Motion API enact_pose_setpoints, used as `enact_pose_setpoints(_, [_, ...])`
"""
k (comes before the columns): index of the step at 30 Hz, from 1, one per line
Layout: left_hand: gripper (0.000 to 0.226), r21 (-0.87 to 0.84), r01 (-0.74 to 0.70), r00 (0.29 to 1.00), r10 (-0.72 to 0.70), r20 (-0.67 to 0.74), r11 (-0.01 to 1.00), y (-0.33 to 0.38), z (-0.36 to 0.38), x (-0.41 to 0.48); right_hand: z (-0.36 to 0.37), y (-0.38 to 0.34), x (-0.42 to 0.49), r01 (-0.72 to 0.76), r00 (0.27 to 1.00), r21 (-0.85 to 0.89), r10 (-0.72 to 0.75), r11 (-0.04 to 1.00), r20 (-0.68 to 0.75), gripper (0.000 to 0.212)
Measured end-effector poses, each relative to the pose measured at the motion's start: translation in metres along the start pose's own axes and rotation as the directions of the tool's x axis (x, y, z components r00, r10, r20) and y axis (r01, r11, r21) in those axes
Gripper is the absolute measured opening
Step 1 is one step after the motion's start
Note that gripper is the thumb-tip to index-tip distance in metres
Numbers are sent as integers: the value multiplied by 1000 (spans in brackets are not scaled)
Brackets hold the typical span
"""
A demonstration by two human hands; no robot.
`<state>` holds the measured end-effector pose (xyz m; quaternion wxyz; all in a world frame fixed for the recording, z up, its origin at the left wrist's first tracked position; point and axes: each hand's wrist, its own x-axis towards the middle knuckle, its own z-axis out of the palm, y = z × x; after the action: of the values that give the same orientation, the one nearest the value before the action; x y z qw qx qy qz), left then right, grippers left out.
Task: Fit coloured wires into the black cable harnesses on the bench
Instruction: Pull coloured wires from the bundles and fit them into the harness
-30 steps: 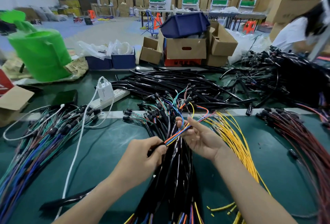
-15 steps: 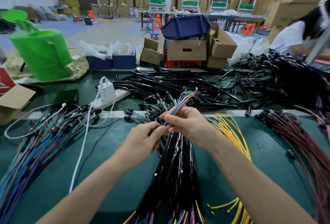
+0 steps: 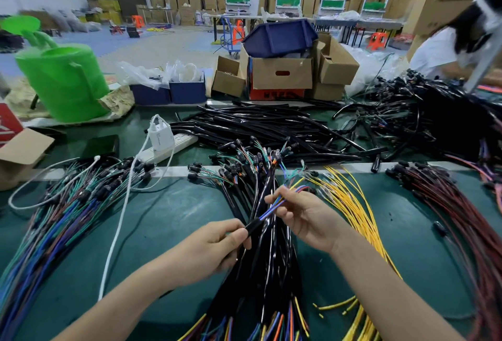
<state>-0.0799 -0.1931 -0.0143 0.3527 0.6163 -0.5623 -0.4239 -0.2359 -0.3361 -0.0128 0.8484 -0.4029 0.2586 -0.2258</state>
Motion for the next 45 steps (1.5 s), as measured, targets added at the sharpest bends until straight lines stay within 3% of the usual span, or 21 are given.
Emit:
enact_pose_setpoints(3, [26,-34,-13,1000,13,-4,999,2,5,0,6,11,-3,14,998,-127,-7,992,57,20])
enact_pose_setpoints(8, [24,-64,-21,1000,19,-19,998,-3,14,3,5,22,-4,-5,998,-132,14,991,64,15])
enact_pose_setpoints(13, [28,-1,-27,1000,27,-6,1000,-12,12,-1,-9,20,4,-63,996,226,77,972,-54,22])
enact_pose_setpoints(16, [32,9,-24,1000,24,11,1000,-15,10,-3,-15,17,9,-99,989,286,125,953,-76,29])
enact_pose_setpoints(22, [32,16,0,1000,-1,12,1000,-17,11,-4,-13,14,11,-88,992,192,103,977,-70,18])
enact_pose_setpoints(26, [30,33,-26,996,29,-82,999,-16,13,-2,-1,13,10,-5,995,75,12,997,-97,18])
enact_pose_setpoints(31, [29,60,-58,989,65,-131,997,-17,11,-3,12,15,2,78,997,-108,-78,991,-3,6])
enact_pose_setpoints(34, [32,55,-46,990,53,-131,997,-22,12,-6,13,11,-4,70,997,-180,-65,981,34,12])
enact_pose_setpoints(41, [34,87,-28,990,40,-138,996,-22,15,-6,16,15,-6,90,996,-165,-90,982,8,6])
enact_pose_setpoints(45, [26,227,-54,985,90,-149,972,-22,15,-7,15,16,-6,100,995,-170,-101,980,6,6])
